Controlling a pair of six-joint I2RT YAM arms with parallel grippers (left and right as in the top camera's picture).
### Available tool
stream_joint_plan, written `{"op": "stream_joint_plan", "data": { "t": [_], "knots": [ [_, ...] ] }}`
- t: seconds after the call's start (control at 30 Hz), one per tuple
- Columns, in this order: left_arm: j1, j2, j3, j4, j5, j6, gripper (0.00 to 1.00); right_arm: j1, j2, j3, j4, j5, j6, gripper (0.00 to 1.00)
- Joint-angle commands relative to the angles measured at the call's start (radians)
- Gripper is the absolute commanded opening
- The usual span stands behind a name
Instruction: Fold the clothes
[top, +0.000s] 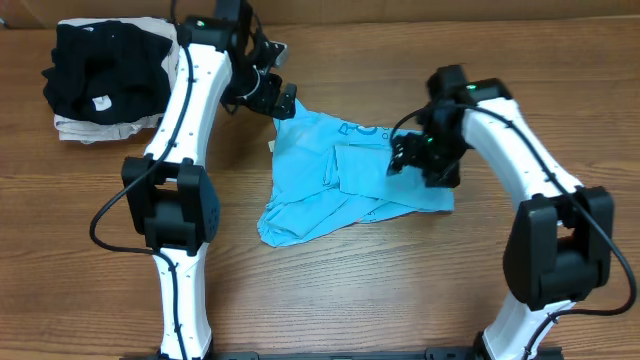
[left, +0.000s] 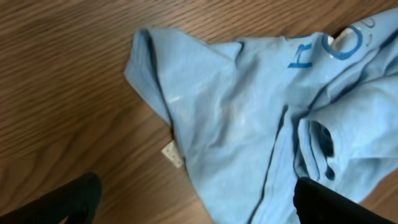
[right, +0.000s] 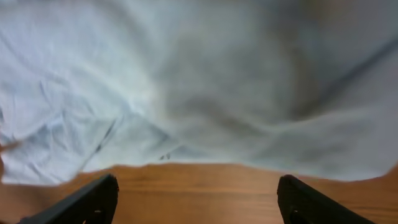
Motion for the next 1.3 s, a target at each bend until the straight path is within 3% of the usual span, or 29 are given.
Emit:
{"op": "stream_joint_plan", "data": {
  "t": [0.0,0.2,0.6,1.03,1.27],
  "knots": [
    [0.018,0.009,-0.031,0.007,0.008,-0.035,1.00,0.103,-0.042,0.026,-0.018,0.005,-0.032,0.84],
    [0.065,0.009,-0.034,-0.001,-0.108,-0.152,1.00,0.315,-0.042,0.026,0.031,-0.024,-0.037,0.82],
    [0.149,0.009,-0.034,0.007,-0.095,-0.206,1.00,0.675,0.005,0.026,0.285,0.247,-0.332,0.90],
    [0.150,0.009,-0.034,0.006,-0.097,-0.193,1.00,0.743,0.129,0.026,0.320,0.313,-0.550,0.99],
    [0.150,0.009,-0.034,0.002,-0.127,-0.179,1.00,0.743,0.144,0.026,0.366,0.339,-0.574,0.98]
  ]
}}
